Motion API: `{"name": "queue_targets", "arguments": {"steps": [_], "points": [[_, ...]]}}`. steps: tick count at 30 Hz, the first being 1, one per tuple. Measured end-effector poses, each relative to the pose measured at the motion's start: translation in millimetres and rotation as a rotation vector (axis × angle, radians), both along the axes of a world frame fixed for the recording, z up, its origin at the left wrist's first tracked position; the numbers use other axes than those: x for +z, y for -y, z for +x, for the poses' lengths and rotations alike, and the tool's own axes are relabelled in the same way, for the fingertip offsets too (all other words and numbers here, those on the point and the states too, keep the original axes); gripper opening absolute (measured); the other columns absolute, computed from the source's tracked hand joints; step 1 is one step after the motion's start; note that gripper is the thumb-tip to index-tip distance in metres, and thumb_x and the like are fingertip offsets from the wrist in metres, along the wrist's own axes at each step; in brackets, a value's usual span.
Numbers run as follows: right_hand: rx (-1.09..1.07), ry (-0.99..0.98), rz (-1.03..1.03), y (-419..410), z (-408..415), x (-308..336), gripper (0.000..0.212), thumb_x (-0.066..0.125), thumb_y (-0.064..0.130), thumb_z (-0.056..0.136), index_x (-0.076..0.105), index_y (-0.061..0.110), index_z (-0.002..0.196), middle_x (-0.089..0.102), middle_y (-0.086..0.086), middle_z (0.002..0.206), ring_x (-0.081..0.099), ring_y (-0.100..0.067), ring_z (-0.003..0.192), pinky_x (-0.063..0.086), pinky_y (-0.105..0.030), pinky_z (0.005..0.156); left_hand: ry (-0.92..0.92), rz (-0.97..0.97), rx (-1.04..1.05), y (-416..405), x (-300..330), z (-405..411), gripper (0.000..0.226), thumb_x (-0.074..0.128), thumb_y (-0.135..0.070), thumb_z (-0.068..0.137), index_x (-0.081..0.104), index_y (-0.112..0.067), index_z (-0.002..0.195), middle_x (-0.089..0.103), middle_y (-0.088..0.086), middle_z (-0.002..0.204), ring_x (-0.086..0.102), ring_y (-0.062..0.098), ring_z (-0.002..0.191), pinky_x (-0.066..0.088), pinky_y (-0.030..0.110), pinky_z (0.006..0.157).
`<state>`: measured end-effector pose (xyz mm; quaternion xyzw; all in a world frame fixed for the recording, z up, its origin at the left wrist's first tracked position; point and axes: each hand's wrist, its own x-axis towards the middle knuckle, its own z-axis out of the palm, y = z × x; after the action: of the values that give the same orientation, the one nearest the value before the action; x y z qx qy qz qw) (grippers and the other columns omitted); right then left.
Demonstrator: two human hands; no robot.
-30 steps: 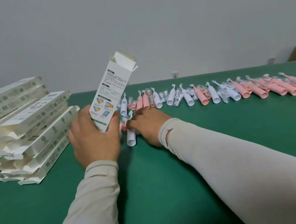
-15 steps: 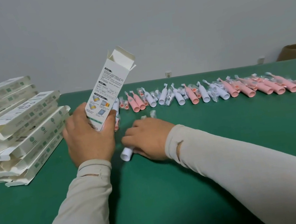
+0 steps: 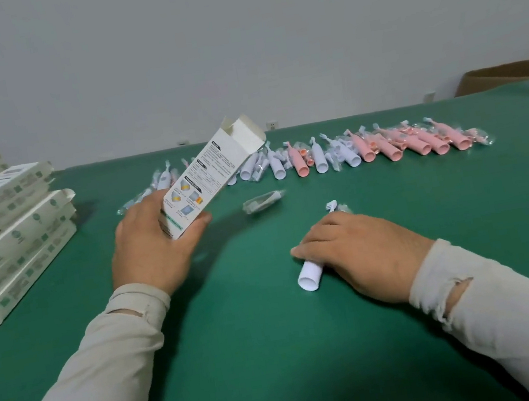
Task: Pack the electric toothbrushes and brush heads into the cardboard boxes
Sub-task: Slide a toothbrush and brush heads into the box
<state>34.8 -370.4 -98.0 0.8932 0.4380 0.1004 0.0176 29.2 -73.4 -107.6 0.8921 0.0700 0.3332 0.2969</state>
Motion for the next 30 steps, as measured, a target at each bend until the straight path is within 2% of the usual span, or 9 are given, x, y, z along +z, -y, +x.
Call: {"name": "queue_targets", "arguments": {"steps": [3, 6, 9, 12, 14, 17, 23, 26, 30], "points": [[0.020, 0.094, -0.023, -6, 3, 1, 0.038, 0.043, 0.015, 0.101, 0.050, 0.032, 0.134, 0.052, 0.012, 0.136, 0.039, -0.018, 0.130, 0.033, -0.034, 0.107, -0.041, 0.010, -0.011, 0, -2, 1, 0.057, 0.075, -0.054, 0.078, 0.058, -0.029, 0.125, 0.063, 0.001, 0.110, 0.054, 0.026, 0.100, 0.048, 0.042, 0.086], [0.025, 0.103, 0.133, -2, 0, 16, 0.031, 0.047, 0.010, 0.098, 0.057, 0.023, 0.125, 0.059, 0.004, 0.127, 0.044, -0.023, 0.131, 0.033, -0.036, 0.108, -0.062, 0.017, -0.007, 0, -2, -4, 0.056, 0.078, -0.051, 0.076, 0.058, -0.030, 0.124, 0.062, -0.002, 0.107, 0.054, 0.026, 0.100, 0.049, 0.046, 0.087], [0.021, 0.187, 0.523, 20, 2, 31, 0.026, 0.043, 0.014, 0.096, 0.060, 0.014, 0.116, 0.060, -0.003, 0.106, 0.055, -0.025, 0.096, 0.047, -0.041, 0.087, -0.035, 0.086, -0.032, 8, 1, -5, 0.052, 0.083, -0.032, 0.074, 0.060, -0.030, 0.121, 0.057, -0.008, 0.107, 0.054, 0.027, 0.104, 0.046, 0.045, 0.093], [-0.060, 0.283, 0.689, 37, 5, 37, 0.028, 0.051, 0.017, 0.097, 0.053, 0.016, 0.125, 0.053, -0.001, 0.104, 0.050, -0.019, 0.088, 0.048, -0.036, 0.075, -0.057, 0.184, -0.052, 23, 4, 2, 0.053, 0.079, -0.021, 0.075, 0.060, -0.029, 0.123, 0.058, -0.005, 0.118, 0.048, 0.024, 0.113, 0.036, 0.037, 0.098], [-0.123, 0.306, 0.676, 42, 6, 36, 0.038, 0.049, 0.026, 0.099, 0.050, 0.021, 0.136, 0.049, 0.000, 0.101, 0.046, -0.018, 0.085, 0.046, -0.034, 0.067, -0.062, 0.213, -0.088, 32, 4, 5, 0.055, 0.079, -0.020, 0.076, 0.059, -0.028, 0.126, 0.057, -0.004, 0.124, 0.046, 0.022, 0.118, 0.034, 0.034, 0.101], [-0.206, 0.226, 0.535, 46, 11, 34, 0.040, 0.048, 0.034, 0.099, 0.053, 0.028, 0.138, 0.041, 0.005, 0.094, 0.041, -0.016, 0.081, 0.040, -0.031, 0.063, -0.069, 0.253, -0.132, 34, 0, 4, 0.057, 0.079, -0.020, 0.076, 0.058, -0.026, 0.128, 0.056, -0.003, 0.129, 0.046, 0.022, 0.122, 0.033, 0.034, 0.103], [-0.226, 0.088, 0.381, 46, 18, 31, 0.036, 0.053, 0.038, 0.099, 0.055, 0.032, 0.134, 0.047, 0.009, 0.107, 0.038, -0.011, 0.097, 0.035, -0.027, 0.081, -0.068, 0.289, -0.161, 37, 0, 4, 0.061, 0.082, -0.020, 0.076, 0.059, -0.023, 0.132, 0.053, 0.000, 0.135, 0.044, 0.024, 0.129, 0.027, 0.032, 0.108], [-0.187, 0.025, 0.376, 39, 15, 33, 0.031, 0.057, 0.025, 0.098, 0.056, 0.026, 0.129, 0.050, 0.007, 0.114, 0.041, -0.012, 0.103, 0.038, -0.026, 0.091, -0.078, 0.318, -0.173, 41, 1, 1, 0.062, 0.082, -0.022, 0.076, 0.059, -0.023, 0.134, 0.052, 0.001, 0.136, 0.043, 0.024, 0.129, 0.027, 0.032, 0.108], [-0.093, 0.042, 0.422, 17, 5, 35, 0.028, 0.053, -0.004, 0.090, 0.056, 0.017, 0.108, 0.049, 0.007, 0.096, 0.043, -0.017, 0.091, 0.042, -0.033, 0.081, -0.122, 0.327, -0.216, 54, 8, 0, 0.058, 0.079, -0.026, 0.079, 0.057, -0.025, 0.133, 0.053, -0.002, 0.135, 0.046, 0.022, 0.125, 0.032, 0.032, 0.103]]}}
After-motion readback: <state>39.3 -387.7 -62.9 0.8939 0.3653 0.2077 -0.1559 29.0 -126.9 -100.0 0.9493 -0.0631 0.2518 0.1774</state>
